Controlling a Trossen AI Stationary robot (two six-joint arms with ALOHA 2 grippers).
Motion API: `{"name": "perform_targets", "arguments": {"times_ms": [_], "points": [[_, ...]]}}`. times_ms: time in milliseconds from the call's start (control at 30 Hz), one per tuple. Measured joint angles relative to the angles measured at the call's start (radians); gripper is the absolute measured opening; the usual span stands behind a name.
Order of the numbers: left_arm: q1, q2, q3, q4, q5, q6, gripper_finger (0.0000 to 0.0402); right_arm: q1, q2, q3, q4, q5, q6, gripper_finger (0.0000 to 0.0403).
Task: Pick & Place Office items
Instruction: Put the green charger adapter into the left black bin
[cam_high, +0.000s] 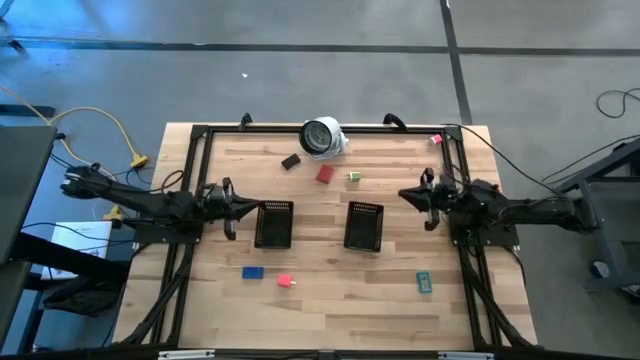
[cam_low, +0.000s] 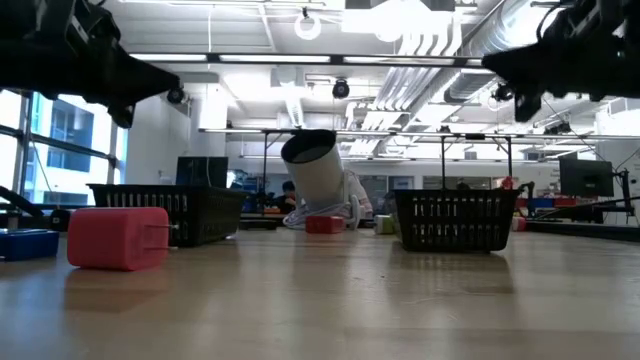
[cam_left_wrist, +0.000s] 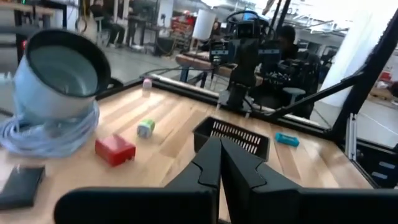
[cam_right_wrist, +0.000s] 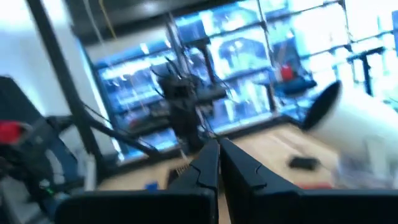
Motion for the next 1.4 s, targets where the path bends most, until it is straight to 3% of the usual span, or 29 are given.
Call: {"name": "perform_targets", "arguments": {"times_ms": [200, 367, 567, 733, 900, 1033, 1233, 1400], "points": [[0.000, 0.149, 0.077, 0.029, 0.075, 0.106, 0.0001, 0.016, 0.223, 0.050, 0.128, -0.083, 0.055, 0.0003], [0.000, 0.270, 0.174, 0.032, 0.094, 0.165, 0.0009, 0.052, 0.516, 0.190, 0.207, -0.124, -0.058, 0.0003], [0.000, 0.390, 0.310, -0.065, 0.094, 0.174, 0.0065, 0.052, 0.843, 0.417, 0.226, -0.286, -0.159, 0.0014], [-0.001, 0.443, 0.380, -0.124, 0.093, 0.179, 0.0118, 0.051, 1.008, 0.595, 0.103, -0.330, -0.201, 0.0073], [-0.001, 0.436, 0.384, -0.130, 0.085, 0.270, 0.0134, 0.052, 1.051, 0.745, -0.178, -0.185, -0.319, 0.0146], [-0.001, 0.419, 0.386, -0.127, 0.083, 0.317, 0.0134, 0.057, 1.045, 0.802, -0.283, -0.074, -0.352, 0.0187], [-0.001, 0.399, 0.386, -0.115, 0.083, 0.383, 0.0135, 0.059, 0.985, 0.818, -0.509, 0.050, -0.336, 0.0205], [-0.001, 0.398, 0.386, -0.117, 0.107, 0.328, 0.0135, 0.056, 0.951, 0.820, -0.674, 0.315, -0.298, 0.0203]]}}
